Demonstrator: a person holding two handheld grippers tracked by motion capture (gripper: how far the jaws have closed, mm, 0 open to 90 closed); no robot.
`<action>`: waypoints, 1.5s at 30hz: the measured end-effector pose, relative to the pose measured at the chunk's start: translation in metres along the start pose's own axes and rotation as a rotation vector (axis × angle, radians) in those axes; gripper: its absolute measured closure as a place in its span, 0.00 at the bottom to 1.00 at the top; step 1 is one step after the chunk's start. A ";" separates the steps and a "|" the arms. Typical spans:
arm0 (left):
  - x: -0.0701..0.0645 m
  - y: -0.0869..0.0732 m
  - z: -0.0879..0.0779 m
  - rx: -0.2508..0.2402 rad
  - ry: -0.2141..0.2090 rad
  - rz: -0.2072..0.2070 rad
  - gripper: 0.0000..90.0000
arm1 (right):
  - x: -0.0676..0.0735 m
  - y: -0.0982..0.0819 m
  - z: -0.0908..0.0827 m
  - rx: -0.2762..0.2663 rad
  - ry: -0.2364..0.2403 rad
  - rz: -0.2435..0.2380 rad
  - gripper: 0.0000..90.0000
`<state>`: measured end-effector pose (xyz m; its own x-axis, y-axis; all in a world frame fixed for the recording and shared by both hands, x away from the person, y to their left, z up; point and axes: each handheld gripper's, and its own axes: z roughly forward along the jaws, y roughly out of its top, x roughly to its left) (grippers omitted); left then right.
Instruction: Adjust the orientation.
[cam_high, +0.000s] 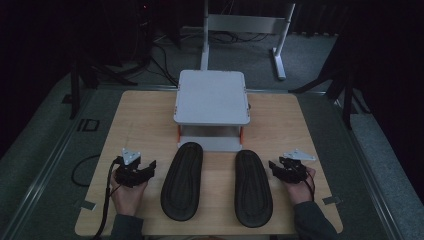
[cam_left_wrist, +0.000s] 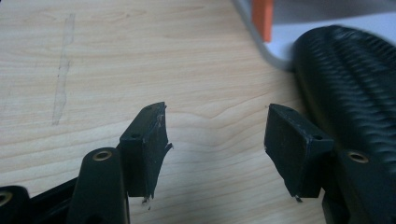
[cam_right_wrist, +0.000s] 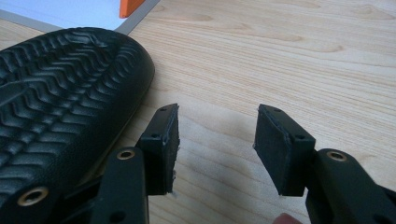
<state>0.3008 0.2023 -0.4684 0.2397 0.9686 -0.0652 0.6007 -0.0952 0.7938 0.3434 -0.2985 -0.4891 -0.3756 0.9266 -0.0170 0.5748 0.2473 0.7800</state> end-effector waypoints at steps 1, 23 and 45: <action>-0.002 0.001 -0.002 0.000 -0.002 0.005 0.43 | 0.000 0.000 0.000 0.000 0.001 0.000 0.55; -0.086 0.018 -0.034 -0.012 -0.100 0.178 0.41 | 0.000 0.000 0.000 0.008 0.006 -0.003 0.52; -0.165 -0.043 -0.054 0.045 -0.101 0.366 0.06 | 0.002 -0.001 0.001 0.011 0.010 -0.001 0.50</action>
<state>0.1943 0.0591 -0.4595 0.5173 0.8414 0.1565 0.4935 -0.4427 0.7486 0.3429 -0.2970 -0.4901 -0.3834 0.9235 -0.0111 0.5822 0.2510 0.7733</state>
